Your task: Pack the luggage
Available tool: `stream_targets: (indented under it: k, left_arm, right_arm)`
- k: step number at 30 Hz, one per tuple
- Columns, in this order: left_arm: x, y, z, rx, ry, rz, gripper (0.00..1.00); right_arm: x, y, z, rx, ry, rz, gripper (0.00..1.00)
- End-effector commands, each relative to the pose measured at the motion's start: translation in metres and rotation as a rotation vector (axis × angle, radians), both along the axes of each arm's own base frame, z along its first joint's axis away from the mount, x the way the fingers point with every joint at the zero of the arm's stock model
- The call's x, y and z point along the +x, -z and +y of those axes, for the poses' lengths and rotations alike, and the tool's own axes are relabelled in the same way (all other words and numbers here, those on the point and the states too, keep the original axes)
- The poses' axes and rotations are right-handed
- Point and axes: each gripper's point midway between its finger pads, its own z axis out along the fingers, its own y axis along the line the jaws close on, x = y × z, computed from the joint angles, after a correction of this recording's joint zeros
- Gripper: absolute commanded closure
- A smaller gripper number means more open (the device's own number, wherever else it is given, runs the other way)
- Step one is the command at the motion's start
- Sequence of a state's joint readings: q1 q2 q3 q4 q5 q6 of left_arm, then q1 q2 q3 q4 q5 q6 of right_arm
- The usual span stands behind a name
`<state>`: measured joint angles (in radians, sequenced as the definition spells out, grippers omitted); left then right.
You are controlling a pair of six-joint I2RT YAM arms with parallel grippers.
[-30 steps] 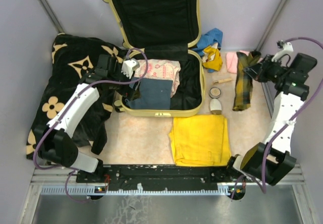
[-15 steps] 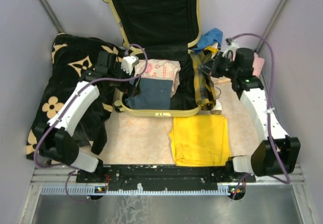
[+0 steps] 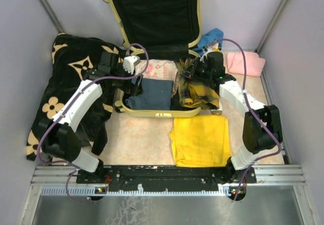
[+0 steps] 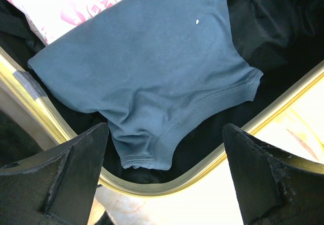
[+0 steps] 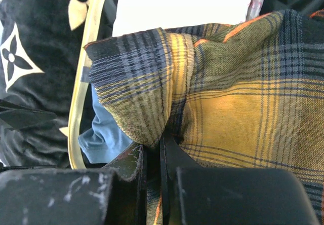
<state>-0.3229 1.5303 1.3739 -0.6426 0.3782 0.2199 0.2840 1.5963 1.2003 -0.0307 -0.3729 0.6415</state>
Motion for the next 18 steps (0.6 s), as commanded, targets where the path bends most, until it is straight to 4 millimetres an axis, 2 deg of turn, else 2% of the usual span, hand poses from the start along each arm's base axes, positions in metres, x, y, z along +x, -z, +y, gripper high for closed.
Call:
stream_targets:
  k: [1,2,3,8,18]
  left_arm:
    - [0.006,-0.003,-0.006,-0.029,-0.004,-0.003,0.0]
    - [0.007,-0.003,-0.005,-0.028,-0.01,-0.003,0.0]
    - [0.008,-0.003,-0.005,-0.027,-0.013,-0.004,0.0]
    - [0.007,0.001,-0.002,-0.017,-0.022,0.004,0.0]
    - [0.012,0.008,-0.003,-0.008,-0.027,0.023,0.0]
  right_arm:
    - [0.016,-0.037,0.033,0.047,-0.017,-0.118,1.0]
    - [0.016,-0.039,0.039,0.05,-0.023,-0.127,1.0]
    - [0.02,-0.021,0.045,0.04,-0.024,-0.092,1.0]
    - [0.024,0.0,0.064,0.117,-0.016,-0.027,1.0]
    - [0.039,0.016,0.087,0.195,0.024,0.012,1.0]
